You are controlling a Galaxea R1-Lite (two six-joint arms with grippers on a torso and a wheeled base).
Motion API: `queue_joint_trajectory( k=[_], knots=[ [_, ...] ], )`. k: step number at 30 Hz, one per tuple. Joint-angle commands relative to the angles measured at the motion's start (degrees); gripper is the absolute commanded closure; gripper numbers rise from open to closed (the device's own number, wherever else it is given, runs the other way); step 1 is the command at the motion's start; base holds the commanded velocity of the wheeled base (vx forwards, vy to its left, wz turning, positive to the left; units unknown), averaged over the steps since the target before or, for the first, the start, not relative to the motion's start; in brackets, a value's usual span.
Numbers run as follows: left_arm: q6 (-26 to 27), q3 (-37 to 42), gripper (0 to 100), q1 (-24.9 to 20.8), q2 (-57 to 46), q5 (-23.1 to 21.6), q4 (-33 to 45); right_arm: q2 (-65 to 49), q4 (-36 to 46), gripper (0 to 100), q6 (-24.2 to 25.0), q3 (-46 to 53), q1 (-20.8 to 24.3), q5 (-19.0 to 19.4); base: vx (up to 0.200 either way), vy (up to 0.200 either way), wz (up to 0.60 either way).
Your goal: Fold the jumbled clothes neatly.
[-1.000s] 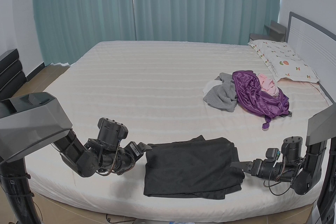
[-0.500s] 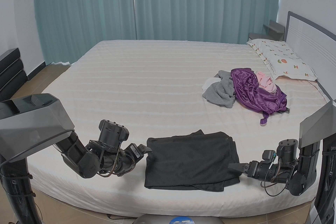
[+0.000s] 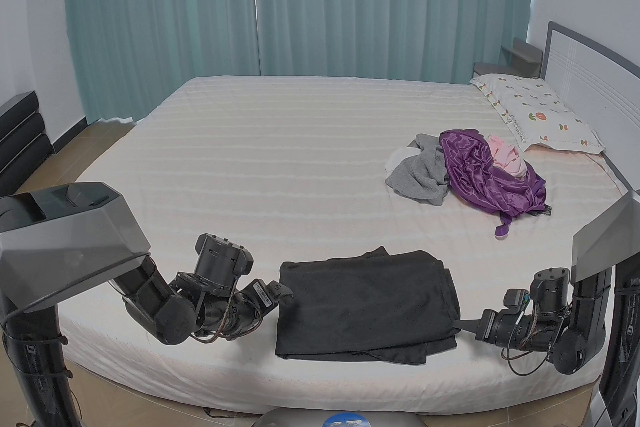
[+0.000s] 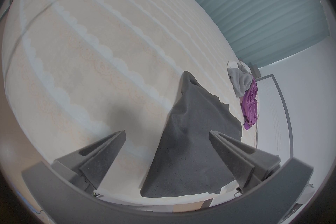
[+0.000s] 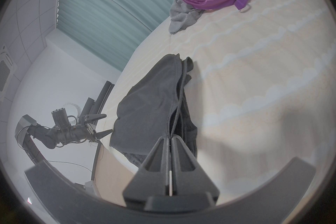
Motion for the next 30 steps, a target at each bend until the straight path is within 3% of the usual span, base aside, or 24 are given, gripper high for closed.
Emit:
queue_joint_trajectory(
  k=[1,10,16,17,24,30],
  knots=[
    [0.07,0.02,0,-0.31,0.57,0.0,0.05,-1.21,-0.73,100,-0.19,1.57,-0.54,0.05,0.0,0.0,0.0],
    [4.2,1.86,0,-0.31,0.04,-0.96,0.4,-0.95,-0.73,100,-2.74,3.6,-1.25,0.23,0.0,0.0,0.0],
    [4.11,1.86,0,-0.31,0.04,-0.96,0.32,0.81,-0.73,100,-3.0,3.33,-1.16,0.23,0.0,0.0,0.0],
    [4.03,1.86,0,-0.31,0.04,-0.96,0.32,1.07,-0.73,0,-3.09,3.33,-0.98,0.14,0.0,0.0,0.0],
    [3.67,1.77,0,-0.05,0.04,-0.96,0.05,-1.3,-0.73,0,-1.68,0.52,-1.33,0.41,0.0,0.0,0.0],
    [2.27,1.42,0,0.48,0.04,-1.75,0.05,-1.48,0.23,0,4.3,-6.95,-1.25,0.05,0.0,0.0,0.0]
  ],
)
